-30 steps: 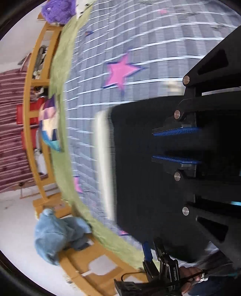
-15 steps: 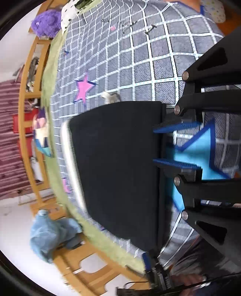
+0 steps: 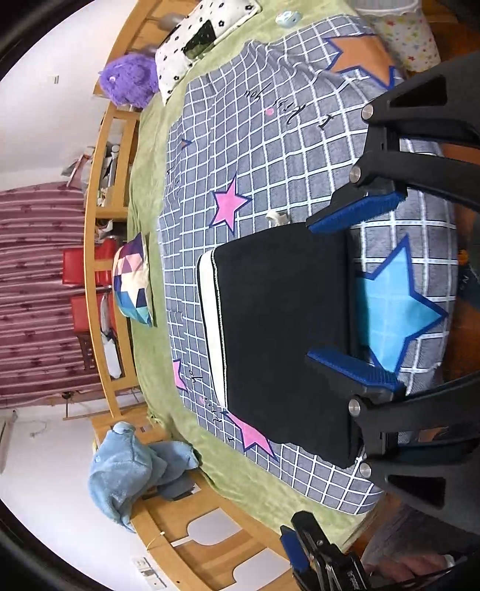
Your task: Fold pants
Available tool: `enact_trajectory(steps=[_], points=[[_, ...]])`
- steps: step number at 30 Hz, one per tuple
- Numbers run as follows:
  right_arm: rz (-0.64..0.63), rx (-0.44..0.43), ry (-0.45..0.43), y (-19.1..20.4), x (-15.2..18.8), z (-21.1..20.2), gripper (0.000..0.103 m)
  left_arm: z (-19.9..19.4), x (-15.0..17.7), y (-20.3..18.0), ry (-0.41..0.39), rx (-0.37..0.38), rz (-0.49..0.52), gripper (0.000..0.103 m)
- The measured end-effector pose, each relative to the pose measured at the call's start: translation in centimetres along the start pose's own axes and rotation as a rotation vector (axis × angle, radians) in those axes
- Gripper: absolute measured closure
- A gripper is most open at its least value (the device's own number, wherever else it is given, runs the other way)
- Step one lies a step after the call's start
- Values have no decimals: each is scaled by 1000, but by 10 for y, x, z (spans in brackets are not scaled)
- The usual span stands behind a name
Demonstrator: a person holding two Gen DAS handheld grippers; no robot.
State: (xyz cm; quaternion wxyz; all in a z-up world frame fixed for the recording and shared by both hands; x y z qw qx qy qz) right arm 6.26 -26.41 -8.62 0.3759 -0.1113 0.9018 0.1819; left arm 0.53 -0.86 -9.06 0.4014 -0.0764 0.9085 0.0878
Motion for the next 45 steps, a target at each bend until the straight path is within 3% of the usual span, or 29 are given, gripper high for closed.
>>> enact_trajectory(steps=[1, 4, 19, 45], points=[[1, 7, -5, 1, 1, -4, 18, -1, 2, 0, 7, -5, -2, 18], [-11, 35, -26, 4, 4, -16, 11, -3, 8, 0, 48, 6, -18, 18], [-35, 14, -41, 22, 2, -33, 9, -13, 7, -4, 23, -39, -25, 18], [-3, 21, -43, 18, 1, -39, 9, -14, 6, 2, 18, -41, -40, 18]])
Point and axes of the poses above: each gripper's, at about its wrist camera, not at the fingertips, and z roughly the way its jaws point, y to its left, x to its underside, the point moved 7 cm from there along z, roughly the way its jaws point, and after that the axes turned 13 degrees about -x, right-handed, at the moved point
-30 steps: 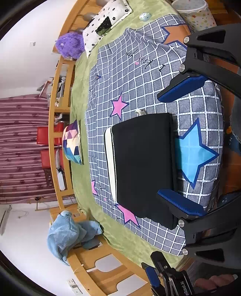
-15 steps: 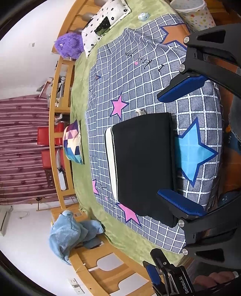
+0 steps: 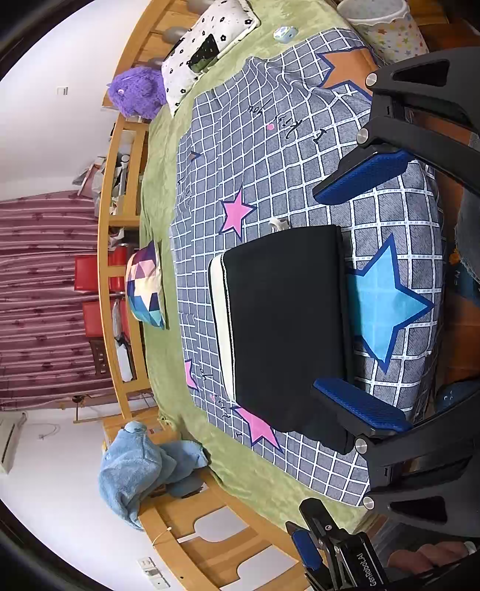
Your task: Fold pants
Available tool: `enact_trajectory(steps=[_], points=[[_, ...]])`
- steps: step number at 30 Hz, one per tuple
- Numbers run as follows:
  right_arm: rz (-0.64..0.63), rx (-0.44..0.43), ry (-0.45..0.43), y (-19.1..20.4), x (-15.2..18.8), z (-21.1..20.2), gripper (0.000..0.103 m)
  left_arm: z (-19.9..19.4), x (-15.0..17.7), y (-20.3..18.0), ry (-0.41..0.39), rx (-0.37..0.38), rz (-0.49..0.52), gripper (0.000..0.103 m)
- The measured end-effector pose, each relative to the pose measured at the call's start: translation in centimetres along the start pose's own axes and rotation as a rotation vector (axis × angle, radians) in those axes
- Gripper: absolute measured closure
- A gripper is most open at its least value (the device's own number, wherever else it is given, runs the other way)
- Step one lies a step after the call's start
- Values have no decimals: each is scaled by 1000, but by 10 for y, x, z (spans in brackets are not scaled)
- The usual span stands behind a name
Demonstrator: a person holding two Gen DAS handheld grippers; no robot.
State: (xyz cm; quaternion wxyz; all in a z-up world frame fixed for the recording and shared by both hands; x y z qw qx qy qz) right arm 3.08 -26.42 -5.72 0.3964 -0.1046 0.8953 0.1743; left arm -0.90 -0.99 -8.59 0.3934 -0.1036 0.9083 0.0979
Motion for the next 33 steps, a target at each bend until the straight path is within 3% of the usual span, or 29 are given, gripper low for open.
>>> enact_trajectory(steps=[33], points=[[12, 1, -4, 2, 1, 0, 9, -2, -1, -2, 0, 6, -5, 18]])
Point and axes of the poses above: each gripper's, at about its wrist camera, not at the fingertips, and z roughly the way its jaws point, y to its left, x to its underside, the point moved 7 cm from there along z, roughly the way its jaws point, and after that the axes turned 13 degrees about -x, right-handed, at the moved point
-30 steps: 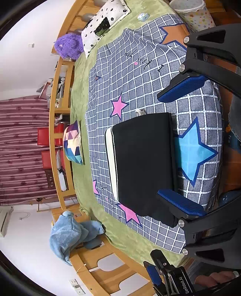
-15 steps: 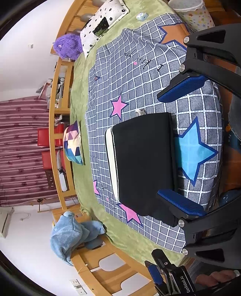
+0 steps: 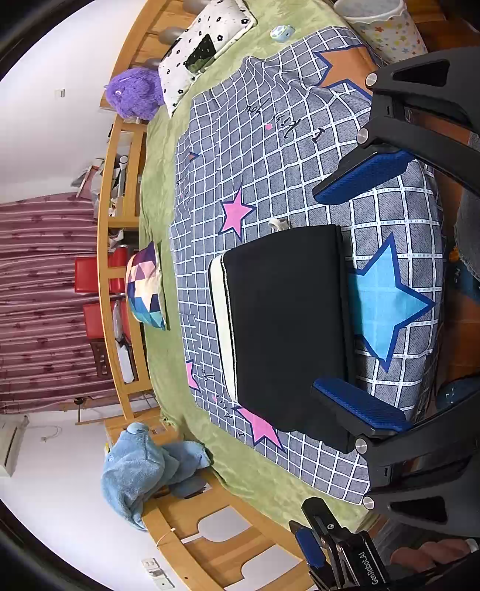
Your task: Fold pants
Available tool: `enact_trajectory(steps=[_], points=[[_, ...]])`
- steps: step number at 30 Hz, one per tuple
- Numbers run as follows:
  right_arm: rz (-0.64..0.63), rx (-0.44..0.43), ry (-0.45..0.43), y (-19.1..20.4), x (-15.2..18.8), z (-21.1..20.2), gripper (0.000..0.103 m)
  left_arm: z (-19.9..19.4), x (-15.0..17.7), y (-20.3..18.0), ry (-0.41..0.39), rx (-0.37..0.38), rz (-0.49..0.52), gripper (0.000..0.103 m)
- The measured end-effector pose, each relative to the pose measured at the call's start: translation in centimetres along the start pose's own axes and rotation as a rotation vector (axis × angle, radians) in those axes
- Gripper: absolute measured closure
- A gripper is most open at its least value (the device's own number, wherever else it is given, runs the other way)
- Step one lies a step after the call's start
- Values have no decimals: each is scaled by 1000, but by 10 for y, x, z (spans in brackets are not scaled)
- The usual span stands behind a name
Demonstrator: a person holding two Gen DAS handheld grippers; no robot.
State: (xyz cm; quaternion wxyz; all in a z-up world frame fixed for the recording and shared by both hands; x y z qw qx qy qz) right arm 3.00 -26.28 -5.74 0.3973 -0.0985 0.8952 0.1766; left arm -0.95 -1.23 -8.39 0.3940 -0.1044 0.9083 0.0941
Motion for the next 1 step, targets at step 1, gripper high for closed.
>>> enact_trajectory(steps=[1], points=[[0, 0, 0, -1, 0, 0, 9, 0, 0, 0, 2, 7, 0, 18]])
Point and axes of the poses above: each gripper's, at about its wrist camera, not at the fingertips, and z roughly the way its jaws point, y to its left, x to its underside, the point moved 7 cm from there along z, roughly the way its jaws point, and after that the axes turned 13 degrees about -x, right-handed, at the moved point
